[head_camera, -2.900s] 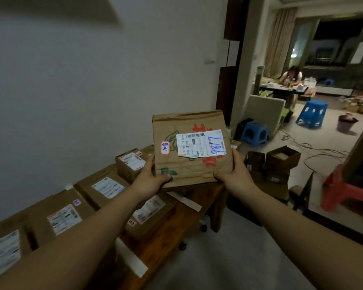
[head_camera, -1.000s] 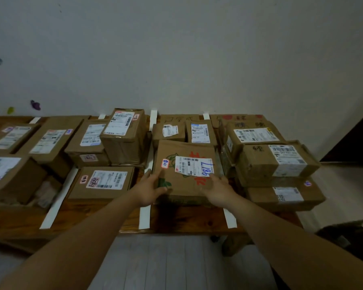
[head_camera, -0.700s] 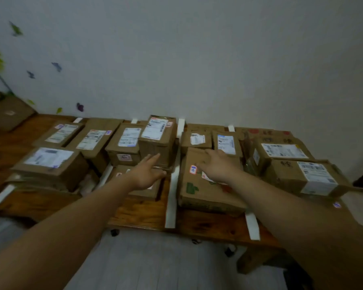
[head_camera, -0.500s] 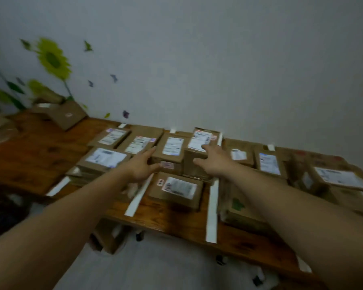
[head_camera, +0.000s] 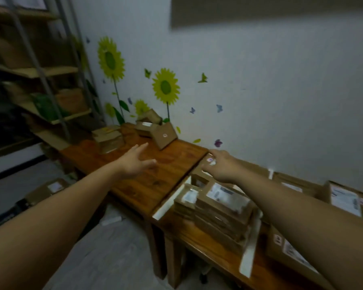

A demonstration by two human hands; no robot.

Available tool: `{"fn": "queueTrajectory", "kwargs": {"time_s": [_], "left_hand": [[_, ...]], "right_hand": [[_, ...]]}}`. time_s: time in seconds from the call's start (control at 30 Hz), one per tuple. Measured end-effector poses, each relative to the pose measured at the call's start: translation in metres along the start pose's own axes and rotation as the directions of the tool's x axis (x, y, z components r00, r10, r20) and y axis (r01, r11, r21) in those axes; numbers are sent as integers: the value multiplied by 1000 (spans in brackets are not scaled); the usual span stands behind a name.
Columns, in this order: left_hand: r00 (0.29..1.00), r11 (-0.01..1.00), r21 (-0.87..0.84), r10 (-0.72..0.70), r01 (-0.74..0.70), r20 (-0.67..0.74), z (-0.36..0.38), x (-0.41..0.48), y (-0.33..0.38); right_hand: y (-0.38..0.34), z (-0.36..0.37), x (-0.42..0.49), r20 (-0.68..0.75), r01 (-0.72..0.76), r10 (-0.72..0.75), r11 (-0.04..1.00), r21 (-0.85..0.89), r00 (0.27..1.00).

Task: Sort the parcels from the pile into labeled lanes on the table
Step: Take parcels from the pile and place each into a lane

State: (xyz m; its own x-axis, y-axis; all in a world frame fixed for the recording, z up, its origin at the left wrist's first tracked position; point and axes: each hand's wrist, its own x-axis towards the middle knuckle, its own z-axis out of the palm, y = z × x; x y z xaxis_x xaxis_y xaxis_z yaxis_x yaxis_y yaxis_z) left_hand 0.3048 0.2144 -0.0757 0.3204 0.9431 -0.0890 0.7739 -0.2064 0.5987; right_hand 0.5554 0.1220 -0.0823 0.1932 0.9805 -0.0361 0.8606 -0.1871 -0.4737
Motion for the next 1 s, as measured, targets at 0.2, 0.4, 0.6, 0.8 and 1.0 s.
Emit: {"fn": "queueTrajectory", "kwargs": {"time_s": [0.2,0.4,0.6,0.8,1.0], "left_hand": [[995,994,-51,-99,97,-27,-44,73,-70],[986,987,-6,-162,162,-29,-81,160,-121],[971,970,17,-240,241,-18,-132,232,-189],[970,970,18,-242,241,22,-167,315,-265],[952,947,-129,-277,293,130,-200,397,-352]], "right_hand": [[-57,44,112,46,53,-54,999,12,997],[-99,82,234,120,81,-88,995,63,989],[-157,118,334,188,116,-133,988,100,973],[-209,171,423,231,83,-106,991,106,967],[-277,227,509,238,-25,-8,991,133,971]]}}
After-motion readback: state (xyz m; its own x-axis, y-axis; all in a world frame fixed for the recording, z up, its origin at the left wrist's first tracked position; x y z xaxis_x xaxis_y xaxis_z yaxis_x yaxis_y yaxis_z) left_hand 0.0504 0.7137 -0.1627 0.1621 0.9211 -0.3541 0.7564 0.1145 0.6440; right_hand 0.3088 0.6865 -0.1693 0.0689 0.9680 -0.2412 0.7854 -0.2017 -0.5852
